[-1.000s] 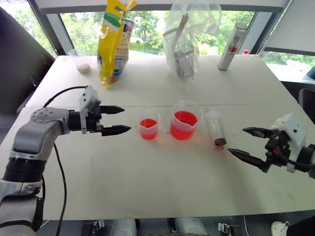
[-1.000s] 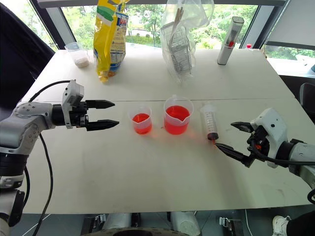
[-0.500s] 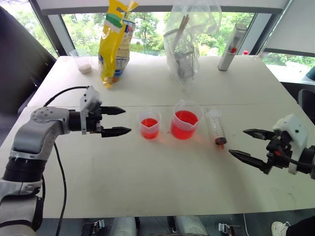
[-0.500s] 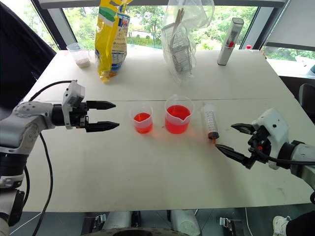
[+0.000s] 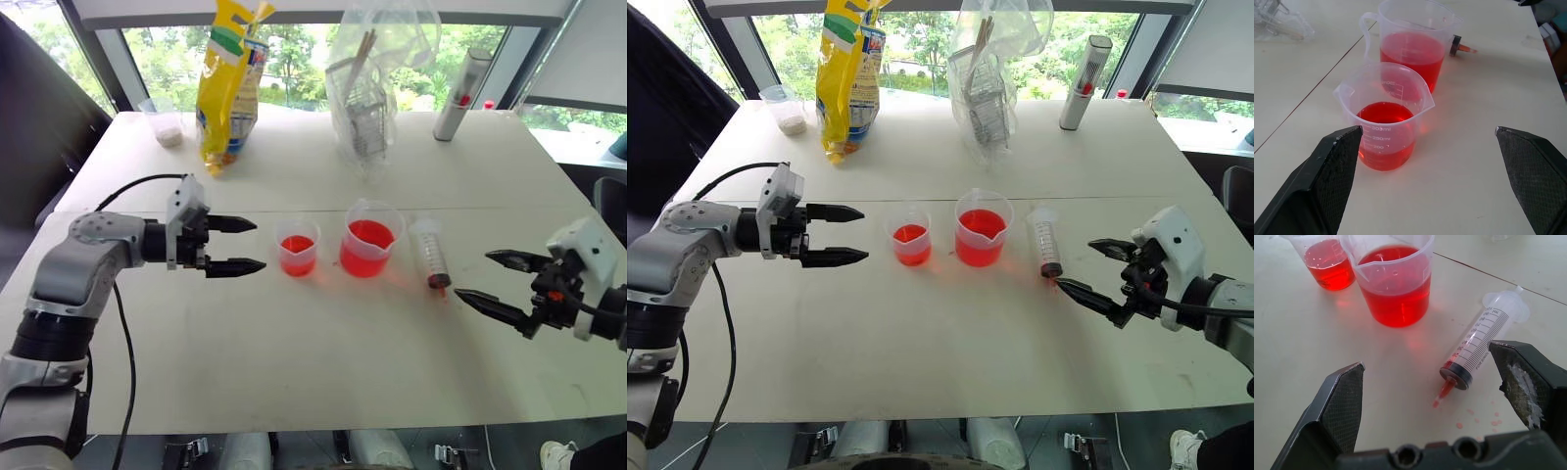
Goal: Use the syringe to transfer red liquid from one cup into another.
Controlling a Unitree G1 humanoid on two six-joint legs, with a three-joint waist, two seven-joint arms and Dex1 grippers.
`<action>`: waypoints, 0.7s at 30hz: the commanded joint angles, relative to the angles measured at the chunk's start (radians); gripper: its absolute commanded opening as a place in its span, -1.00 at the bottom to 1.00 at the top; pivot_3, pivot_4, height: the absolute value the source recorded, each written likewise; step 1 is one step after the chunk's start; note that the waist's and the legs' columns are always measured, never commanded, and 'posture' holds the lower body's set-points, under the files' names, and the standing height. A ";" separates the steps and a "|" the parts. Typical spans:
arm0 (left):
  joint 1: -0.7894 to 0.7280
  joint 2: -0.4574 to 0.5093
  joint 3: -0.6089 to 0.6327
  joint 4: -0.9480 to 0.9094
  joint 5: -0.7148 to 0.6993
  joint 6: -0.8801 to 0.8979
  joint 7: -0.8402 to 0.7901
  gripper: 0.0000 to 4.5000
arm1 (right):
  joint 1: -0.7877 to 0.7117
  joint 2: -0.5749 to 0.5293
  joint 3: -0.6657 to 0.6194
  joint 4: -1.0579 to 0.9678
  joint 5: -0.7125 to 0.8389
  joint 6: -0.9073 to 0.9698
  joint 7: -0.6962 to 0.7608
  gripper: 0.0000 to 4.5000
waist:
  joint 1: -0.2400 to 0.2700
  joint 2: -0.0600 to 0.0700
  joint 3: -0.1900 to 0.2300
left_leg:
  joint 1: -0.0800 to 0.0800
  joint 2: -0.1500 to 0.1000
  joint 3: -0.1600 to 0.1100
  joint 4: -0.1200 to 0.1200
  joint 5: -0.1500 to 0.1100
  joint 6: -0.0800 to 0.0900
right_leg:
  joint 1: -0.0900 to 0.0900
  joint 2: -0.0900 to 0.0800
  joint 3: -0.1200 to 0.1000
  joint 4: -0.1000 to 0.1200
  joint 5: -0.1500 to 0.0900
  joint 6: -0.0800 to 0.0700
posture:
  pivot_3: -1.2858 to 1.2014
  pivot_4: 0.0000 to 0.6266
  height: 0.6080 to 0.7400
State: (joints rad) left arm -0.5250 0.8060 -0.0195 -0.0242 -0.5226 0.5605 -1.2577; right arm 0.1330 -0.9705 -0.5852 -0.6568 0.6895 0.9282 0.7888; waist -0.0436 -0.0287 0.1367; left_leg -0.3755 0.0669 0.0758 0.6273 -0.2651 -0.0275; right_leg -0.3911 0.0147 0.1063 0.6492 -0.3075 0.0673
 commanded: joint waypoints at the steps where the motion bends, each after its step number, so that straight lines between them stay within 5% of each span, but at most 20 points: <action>1: -0.027 0.011 0.021 -0.042 -0.006 -0.001 0.002 1.00 | -0.052 -0.037 -0.034 0.002 0.040 0.050 -0.020 0.97 | -0.001 0.000 0.000 | 0.000 0.000 0.000 0.000 0.000 0.000 | 0.000 0.000 0.000 0.000 0.000 0.000 | 0.03 -0.52 0.98; 6: -0.049 0.000 0.016 -0.049 -0.008 0.003 0.006 1.00 | -0.200 -0.146 0.020 0.106 0.073 0.167 -0.035 0.97 | -0.001 0.001 0.000 | 0.000 0.000 0.000 0.000 0.000 0.000 | 0.000 -0.001 0.000 0.000 0.000 0.000 | 0.03 -0.52 0.98; 12: -0.118 -0.027 -0.006 -0.017 0.007 -0.017 -0.004 1.00 | -0.643 -0.265 0.329 0.391 0.104 0.396 -0.011 0.97 | -0.003 0.005 0.003 | 0.000 0.000 0.002 0.000 0.000 0.000 | -0.002 -0.003 0.001 0.000 -0.001 -0.003 | 0.03 -0.52 0.98; 21: -0.181 -0.065 -0.031 0.006 0.030 -0.060 -0.026 1.00 | -1.202 -0.067 0.843 0.921 -0.112 0.560 0.020 0.97 | -0.001 0.007 0.003 | -0.013 0.000 0.003 0.001 0.000 0.001 | -0.016 -0.002 0.001 0.002 0.000 -0.001 | 0.03 -0.52 0.98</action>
State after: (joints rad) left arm -0.6831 0.7399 -0.0620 -0.0062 -0.4942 0.5178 -1.2799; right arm -1.0243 -1.0422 0.2163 0.2050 0.6203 1.4794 0.7936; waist -0.0442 -0.0214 0.1393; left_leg -0.3906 0.0665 0.0790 0.6292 -0.2652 -0.0267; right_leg -0.4090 0.0132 0.1074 0.6523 -0.3070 0.0671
